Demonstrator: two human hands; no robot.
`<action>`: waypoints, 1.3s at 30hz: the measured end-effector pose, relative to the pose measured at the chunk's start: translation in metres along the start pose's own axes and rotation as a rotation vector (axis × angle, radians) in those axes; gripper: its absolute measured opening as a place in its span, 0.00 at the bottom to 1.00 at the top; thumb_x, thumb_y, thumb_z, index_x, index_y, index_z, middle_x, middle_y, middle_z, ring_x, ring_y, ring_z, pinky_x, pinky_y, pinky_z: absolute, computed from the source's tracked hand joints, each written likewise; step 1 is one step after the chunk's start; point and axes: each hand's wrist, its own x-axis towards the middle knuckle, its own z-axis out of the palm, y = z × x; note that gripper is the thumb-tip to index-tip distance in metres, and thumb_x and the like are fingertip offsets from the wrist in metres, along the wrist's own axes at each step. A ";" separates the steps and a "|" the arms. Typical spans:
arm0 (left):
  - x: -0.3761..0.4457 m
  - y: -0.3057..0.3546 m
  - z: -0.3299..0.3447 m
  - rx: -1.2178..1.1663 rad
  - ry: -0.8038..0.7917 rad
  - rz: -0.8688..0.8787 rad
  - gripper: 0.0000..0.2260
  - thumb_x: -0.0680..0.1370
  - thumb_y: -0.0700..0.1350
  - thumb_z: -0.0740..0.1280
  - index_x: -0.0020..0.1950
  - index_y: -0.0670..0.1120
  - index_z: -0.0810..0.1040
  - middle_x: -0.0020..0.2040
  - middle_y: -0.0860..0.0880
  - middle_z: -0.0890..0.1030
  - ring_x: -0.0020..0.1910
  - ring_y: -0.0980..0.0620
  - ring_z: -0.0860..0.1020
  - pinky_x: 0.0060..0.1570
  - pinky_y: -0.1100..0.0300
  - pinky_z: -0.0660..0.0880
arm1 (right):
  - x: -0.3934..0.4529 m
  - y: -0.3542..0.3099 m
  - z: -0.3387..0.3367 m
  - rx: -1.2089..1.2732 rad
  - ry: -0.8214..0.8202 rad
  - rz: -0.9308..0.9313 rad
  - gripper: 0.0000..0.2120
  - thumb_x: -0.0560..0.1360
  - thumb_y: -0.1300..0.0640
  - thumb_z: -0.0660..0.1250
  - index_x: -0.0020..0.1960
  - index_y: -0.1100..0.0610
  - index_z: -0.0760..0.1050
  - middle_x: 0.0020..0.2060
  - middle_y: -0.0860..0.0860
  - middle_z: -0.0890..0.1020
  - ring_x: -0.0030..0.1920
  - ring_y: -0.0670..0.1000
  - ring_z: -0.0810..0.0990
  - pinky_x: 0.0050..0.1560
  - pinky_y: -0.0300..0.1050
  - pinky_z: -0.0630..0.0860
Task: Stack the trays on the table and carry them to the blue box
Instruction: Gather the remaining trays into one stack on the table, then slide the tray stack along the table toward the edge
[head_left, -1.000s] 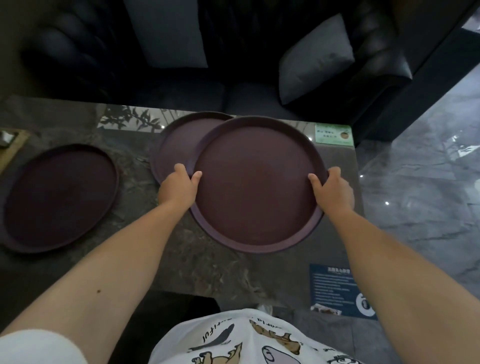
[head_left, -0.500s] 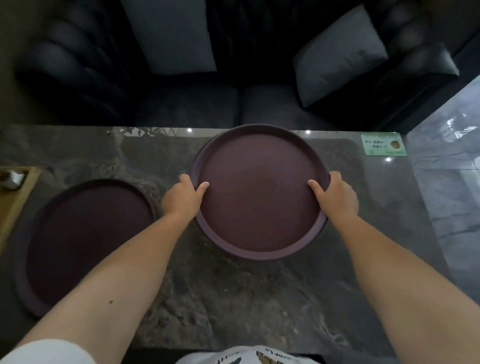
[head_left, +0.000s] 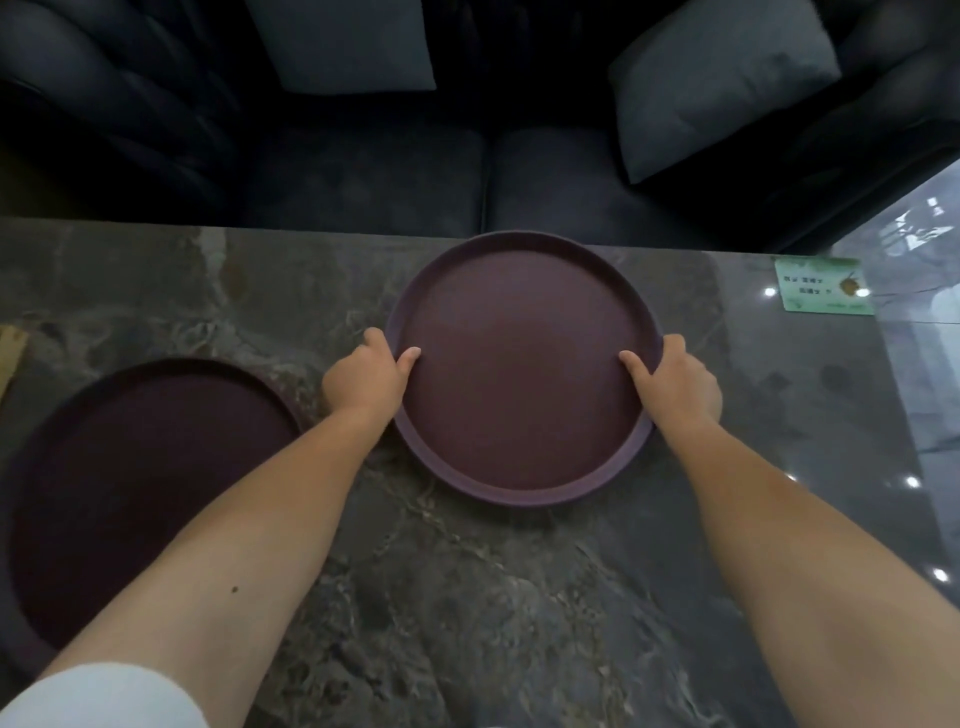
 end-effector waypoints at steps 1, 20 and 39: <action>0.001 0.000 0.001 0.010 0.005 0.006 0.27 0.77 0.65 0.54 0.54 0.40 0.67 0.44 0.41 0.80 0.37 0.40 0.80 0.26 0.56 0.64 | 0.000 -0.001 0.002 -0.008 -0.006 -0.003 0.28 0.75 0.34 0.58 0.57 0.59 0.66 0.49 0.62 0.80 0.47 0.65 0.79 0.42 0.56 0.75; 0.011 -0.001 0.014 -0.188 -0.013 -0.090 0.27 0.77 0.64 0.57 0.54 0.39 0.69 0.49 0.36 0.80 0.48 0.35 0.78 0.37 0.51 0.68 | 0.007 0.000 0.012 0.131 -0.030 0.058 0.32 0.74 0.35 0.62 0.60 0.63 0.69 0.53 0.63 0.80 0.53 0.66 0.78 0.48 0.56 0.73; -0.112 -0.081 -0.042 -0.438 0.129 -0.369 0.24 0.77 0.61 0.60 0.52 0.39 0.71 0.49 0.38 0.79 0.48 0.36 0.77 0.38 0.52 0.67 | -0.026 -0.067 -0.050 0.190 -0.038 -0.323 0.31 0.72 0.33 0.64 0.58 0.60 0.69 0.49 0.60 0.80 0.49 0.63 0.78 0.41 0.50 0.70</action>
